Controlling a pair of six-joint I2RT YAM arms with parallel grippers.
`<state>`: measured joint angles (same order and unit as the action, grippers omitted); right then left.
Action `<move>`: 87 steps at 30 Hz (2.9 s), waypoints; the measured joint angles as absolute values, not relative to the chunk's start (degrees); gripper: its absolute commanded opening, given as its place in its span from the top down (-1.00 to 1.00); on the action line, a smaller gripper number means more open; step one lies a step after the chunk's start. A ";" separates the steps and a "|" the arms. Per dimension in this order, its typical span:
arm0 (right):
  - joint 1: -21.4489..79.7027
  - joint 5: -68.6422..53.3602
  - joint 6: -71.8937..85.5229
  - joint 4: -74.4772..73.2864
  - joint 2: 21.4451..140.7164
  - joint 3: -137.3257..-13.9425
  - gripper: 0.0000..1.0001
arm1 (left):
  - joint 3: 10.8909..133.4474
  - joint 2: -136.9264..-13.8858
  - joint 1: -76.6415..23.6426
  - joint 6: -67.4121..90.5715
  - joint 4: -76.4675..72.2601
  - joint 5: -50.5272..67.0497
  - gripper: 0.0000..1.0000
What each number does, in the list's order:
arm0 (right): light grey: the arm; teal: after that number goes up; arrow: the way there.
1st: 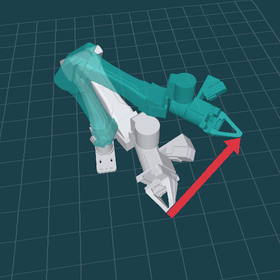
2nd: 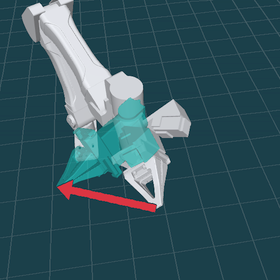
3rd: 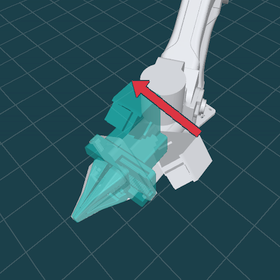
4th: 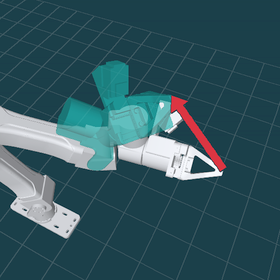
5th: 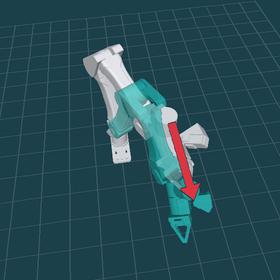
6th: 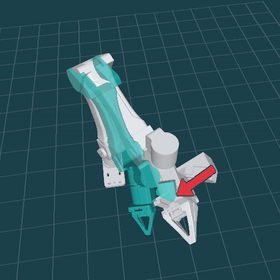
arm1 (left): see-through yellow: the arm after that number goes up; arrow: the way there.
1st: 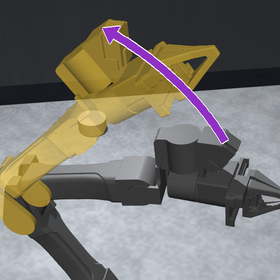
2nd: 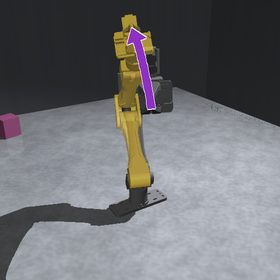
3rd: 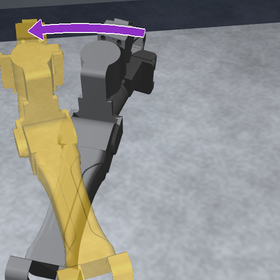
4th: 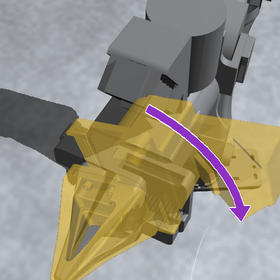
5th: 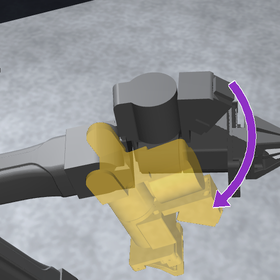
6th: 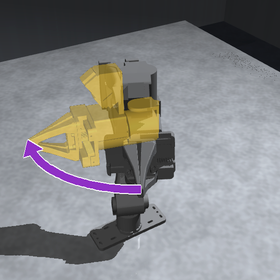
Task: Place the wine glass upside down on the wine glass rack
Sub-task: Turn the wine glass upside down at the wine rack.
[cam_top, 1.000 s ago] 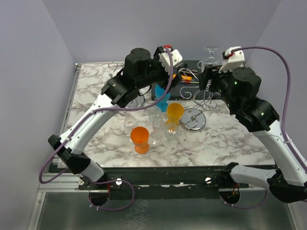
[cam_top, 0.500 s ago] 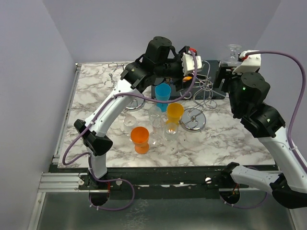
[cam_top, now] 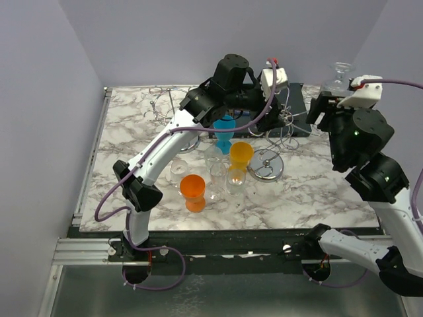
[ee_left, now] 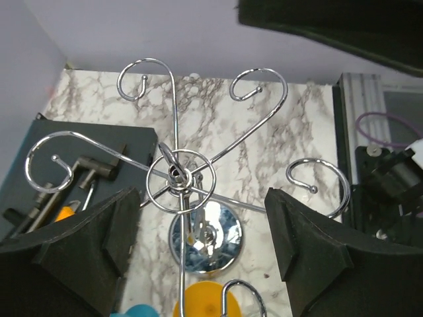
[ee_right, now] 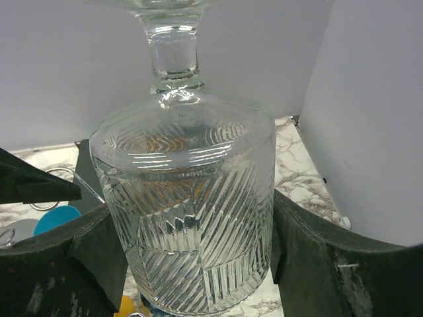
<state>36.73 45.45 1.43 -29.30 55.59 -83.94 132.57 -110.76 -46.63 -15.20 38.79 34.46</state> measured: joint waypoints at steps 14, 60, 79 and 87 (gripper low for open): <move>36.67 44.47 3.09 -33.39 52.05 -85.32 0.99 | 131.50 -114.21 -47.40 -2.42 31.68 34.02 -0.44; 36.67 31.90 4.45 -30.81 44.14 -72.10 0.99 | 123.98 -115.87 -47.83 -5.67 15.44 22.87 1.00; 36.67 27.22 6.48 -31.59 41.17 -68.66 0.99 | 116.42 -113.23 -47.33 -4.05 7.01 17.47 -0.25; 36.67 15.59 10.68 -36.21 37.65 -66.65 0.99 | 117.82 -110.91 -47.27 -2.13 6.74 16.43 -0.76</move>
